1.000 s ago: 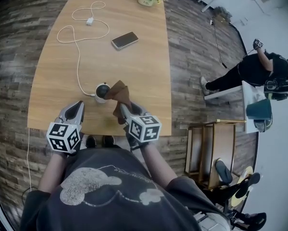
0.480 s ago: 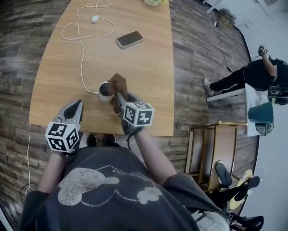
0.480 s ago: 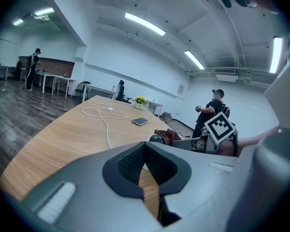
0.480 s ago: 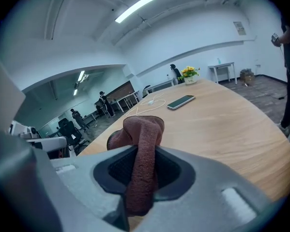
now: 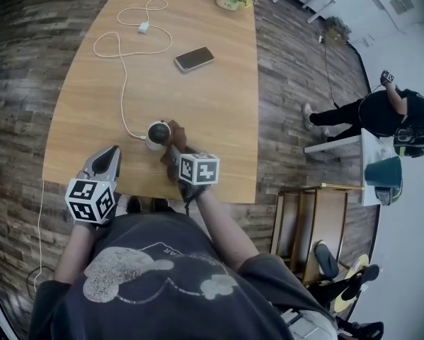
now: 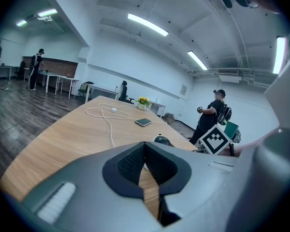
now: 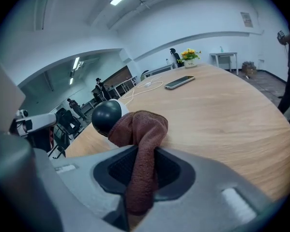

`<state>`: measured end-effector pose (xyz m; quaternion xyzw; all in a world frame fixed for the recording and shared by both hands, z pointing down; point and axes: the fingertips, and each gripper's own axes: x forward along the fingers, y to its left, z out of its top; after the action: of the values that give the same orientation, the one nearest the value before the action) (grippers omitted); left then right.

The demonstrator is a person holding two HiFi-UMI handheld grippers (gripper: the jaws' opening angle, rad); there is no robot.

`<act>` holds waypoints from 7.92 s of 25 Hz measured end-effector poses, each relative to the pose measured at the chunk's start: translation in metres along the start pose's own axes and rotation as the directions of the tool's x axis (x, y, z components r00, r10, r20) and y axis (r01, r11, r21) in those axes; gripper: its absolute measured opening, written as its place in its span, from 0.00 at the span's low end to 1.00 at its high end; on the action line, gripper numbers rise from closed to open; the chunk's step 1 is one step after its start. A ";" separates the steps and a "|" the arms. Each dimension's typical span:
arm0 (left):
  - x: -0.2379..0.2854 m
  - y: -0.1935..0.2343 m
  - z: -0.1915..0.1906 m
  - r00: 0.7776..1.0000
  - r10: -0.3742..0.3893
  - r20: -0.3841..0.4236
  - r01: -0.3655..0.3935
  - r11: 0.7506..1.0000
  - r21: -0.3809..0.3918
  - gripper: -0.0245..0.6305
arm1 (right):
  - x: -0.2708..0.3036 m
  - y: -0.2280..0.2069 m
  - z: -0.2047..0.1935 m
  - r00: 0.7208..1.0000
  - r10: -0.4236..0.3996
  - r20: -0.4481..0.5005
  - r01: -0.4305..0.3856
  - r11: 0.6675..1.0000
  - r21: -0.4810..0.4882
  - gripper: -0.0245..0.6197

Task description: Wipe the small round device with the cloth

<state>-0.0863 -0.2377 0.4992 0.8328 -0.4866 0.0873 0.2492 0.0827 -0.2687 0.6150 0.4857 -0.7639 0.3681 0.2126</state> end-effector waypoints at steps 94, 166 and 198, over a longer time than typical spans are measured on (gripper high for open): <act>-0.018 0.016 -0.016 0.995 -0.077 -0.057 0.078 0.997 0.018 0.07 | -0.030 0.111 -0.016 0.986 0.164 -0.041 -0.169 0.965 -0.202 0.16; -0.115 -0.093 -0.094 0.997 -0.077 -0.029 0.078 0.995 0.056 0.07 | -0.163 0.085 -0.100 0.962 0.198 0.188 -0.179 0.977 -0.115 0.16; -0.293 -0.172 -0.165 0.992 -0.120 0.040 0.119 0.992 0.031 0.07 | -0.325 0.159 -0.226 0.944 0.126 0.303 -0.096 0.989 -0.113 0.16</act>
<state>-0.0732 0.1386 0.4714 0.8655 -0.4398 0.0619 0.2316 0.0749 0.1364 0.4815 0.4827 -0.8307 0.2615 0.0922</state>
